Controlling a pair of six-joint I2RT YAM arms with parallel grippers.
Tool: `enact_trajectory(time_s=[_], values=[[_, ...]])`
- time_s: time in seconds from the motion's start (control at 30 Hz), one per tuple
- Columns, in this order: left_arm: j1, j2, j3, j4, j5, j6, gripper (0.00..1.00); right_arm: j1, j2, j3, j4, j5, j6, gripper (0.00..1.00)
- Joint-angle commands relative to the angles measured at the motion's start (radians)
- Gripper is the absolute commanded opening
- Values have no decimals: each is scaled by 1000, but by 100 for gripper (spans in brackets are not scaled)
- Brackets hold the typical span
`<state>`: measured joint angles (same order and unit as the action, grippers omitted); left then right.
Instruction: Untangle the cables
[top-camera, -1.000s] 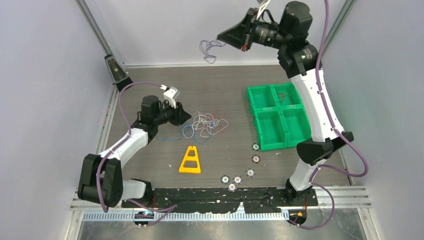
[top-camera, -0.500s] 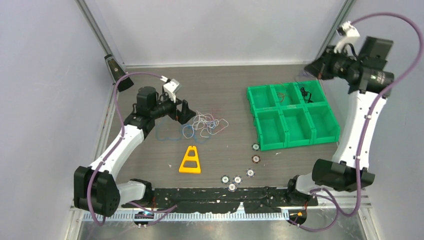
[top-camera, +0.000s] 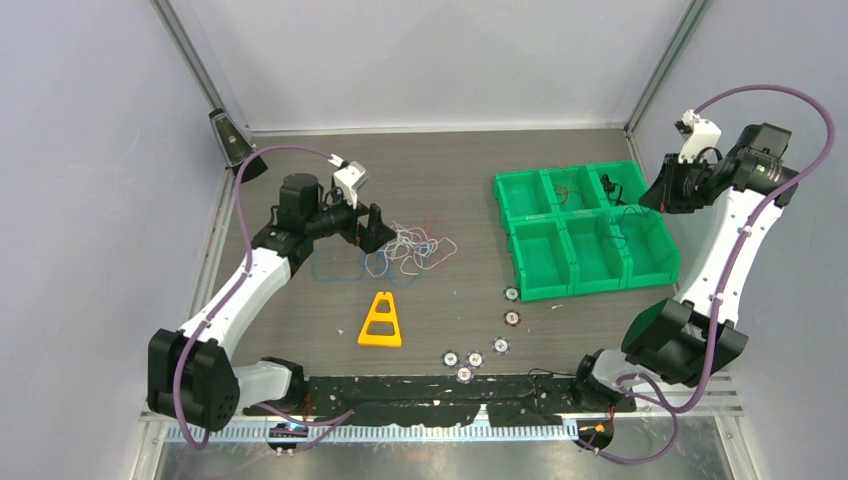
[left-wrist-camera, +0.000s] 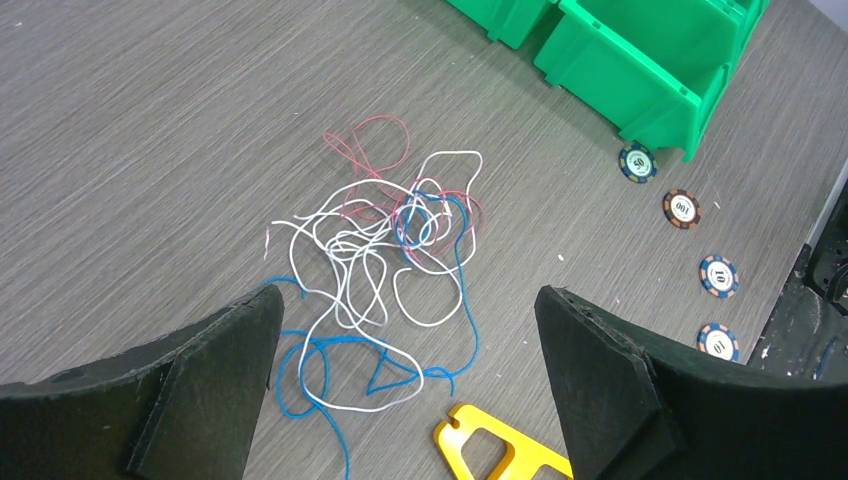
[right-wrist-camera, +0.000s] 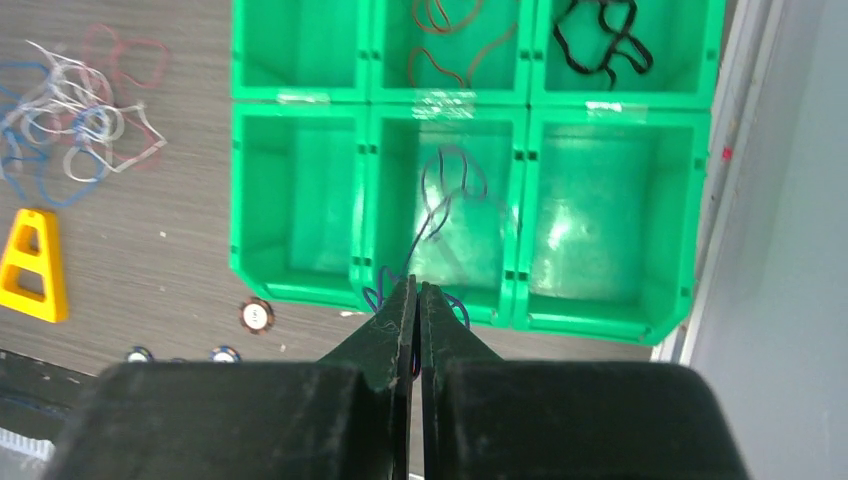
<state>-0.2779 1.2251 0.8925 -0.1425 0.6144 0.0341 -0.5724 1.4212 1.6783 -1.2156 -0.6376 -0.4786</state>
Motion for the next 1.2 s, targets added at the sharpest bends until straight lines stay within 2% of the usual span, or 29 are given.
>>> enact_trajectory(time_s=[0.0, 0.27, 0.67, 0.7, 0.77, 0.8, 0.83, 0.97, 1.03, 1.13, 1.17], values=[[-4, -29, 35, -2, 15, 4, 100, -20, 38, -30, 15, 96, -114, 6], [-4, -15, 31, -9, 11, 9, 100, -55, 160, -15, 96, 223, -145, 5], [-3, 26, 53, -60, -14, 39, 100, -50, 389, 2, 194, 290, -136, 7], [-3, 28, 58, -67, -15, 43, 100, -45, 400, -1, 197, 299, -140, 10], [-3, 30, 68, -89, -22, 53, 99, -30, 403, 0, 189, 330, -158, 34], [-3, 30, 75, -100, -28, 63, 100, -26, 402, 2, 178, 334, -163, 39], [-3, 32, 83, -115, -33, 72, 99, -25, 391, 11, 172, 330, -163, 49], [4, 55, 125, -200, -43, 87, 100, 3, 323, 61, 118, 271, -154, 75], [12, 76, 142, -246, -46, 77, 99, 63, 282, 88, 97, 241, -140, 82], [40, 104, 147, -272, -41, 10, 99, 200, 233, 117, 78, 192, -99, 85], [54, 112, 143, -267, -32, -20, 100, 281, 227, 119, 91, 168, -71, 85]])
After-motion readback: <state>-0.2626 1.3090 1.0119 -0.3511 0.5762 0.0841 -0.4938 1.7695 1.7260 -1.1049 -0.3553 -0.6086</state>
